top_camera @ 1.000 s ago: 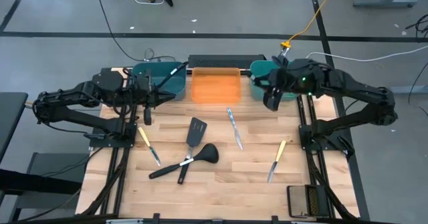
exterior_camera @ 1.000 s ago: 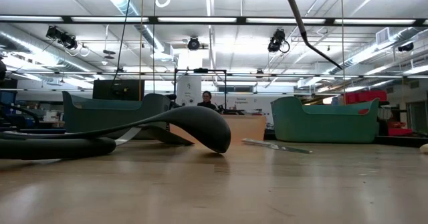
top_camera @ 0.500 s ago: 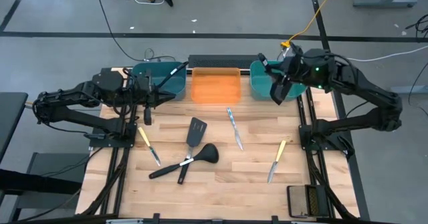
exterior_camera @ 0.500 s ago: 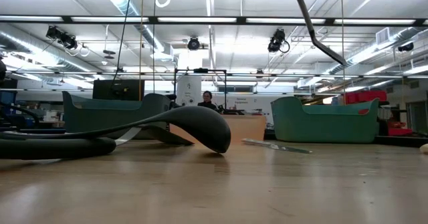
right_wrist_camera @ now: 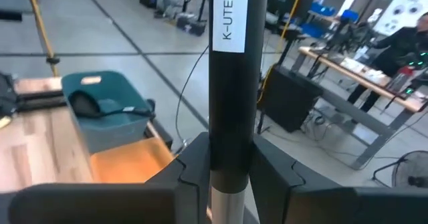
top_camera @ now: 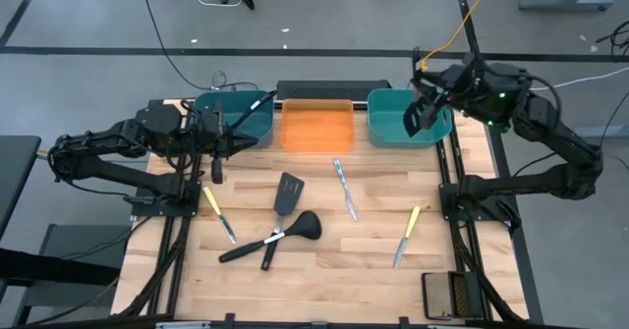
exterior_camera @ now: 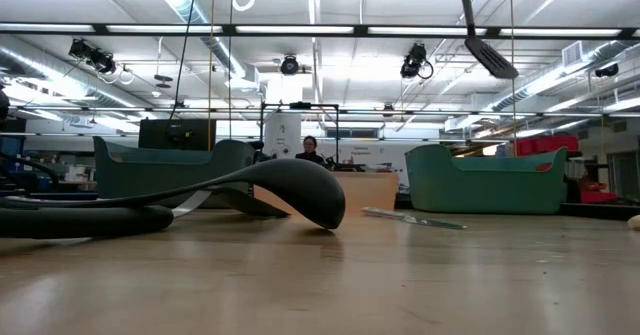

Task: Pick & Place Kitchen Items
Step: Put the black spatula into the green bin

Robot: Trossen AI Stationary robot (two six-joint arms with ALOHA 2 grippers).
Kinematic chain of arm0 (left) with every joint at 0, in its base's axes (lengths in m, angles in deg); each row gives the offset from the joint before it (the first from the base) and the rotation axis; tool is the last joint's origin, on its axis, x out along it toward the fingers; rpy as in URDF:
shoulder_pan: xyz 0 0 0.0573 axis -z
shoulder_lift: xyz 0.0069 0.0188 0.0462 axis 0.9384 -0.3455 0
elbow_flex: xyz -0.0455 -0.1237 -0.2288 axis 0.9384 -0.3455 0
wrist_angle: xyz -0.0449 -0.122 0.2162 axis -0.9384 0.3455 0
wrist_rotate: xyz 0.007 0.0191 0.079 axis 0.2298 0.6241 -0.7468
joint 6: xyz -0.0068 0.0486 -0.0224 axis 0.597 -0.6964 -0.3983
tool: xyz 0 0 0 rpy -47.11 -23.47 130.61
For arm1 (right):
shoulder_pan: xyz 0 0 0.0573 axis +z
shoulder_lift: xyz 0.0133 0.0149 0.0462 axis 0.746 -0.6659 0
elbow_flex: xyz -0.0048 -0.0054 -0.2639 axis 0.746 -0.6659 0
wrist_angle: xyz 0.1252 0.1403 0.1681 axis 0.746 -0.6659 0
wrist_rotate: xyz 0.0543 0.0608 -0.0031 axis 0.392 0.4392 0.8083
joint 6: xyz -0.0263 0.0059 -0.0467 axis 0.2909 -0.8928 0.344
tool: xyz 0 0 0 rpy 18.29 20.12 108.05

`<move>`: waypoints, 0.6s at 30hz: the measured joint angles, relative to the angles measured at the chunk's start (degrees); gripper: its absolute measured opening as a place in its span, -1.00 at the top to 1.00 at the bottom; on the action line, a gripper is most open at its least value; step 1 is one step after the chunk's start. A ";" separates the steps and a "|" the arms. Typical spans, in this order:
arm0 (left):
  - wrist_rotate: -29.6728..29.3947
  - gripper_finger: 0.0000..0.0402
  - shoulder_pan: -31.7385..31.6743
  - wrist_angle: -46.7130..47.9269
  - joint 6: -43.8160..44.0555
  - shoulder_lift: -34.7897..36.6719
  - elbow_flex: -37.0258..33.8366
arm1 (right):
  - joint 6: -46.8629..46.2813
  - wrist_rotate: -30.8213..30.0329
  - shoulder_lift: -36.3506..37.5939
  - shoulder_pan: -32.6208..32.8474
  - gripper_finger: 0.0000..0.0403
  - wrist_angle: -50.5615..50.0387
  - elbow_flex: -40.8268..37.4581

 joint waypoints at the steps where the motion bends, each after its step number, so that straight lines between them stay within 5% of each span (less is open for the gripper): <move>1: 0.00 1.00 0.00 0.00 0.00 0.00 0.00 | 0.04 0.02 -0.04 -0.39 0.58 -0.36 0.98; 18: -0.04 1.00 0.00 -0.02 0.04 0.00 0.00 | 1.72 0.68 -0.97 -8.12 0.58 -2.93 8.46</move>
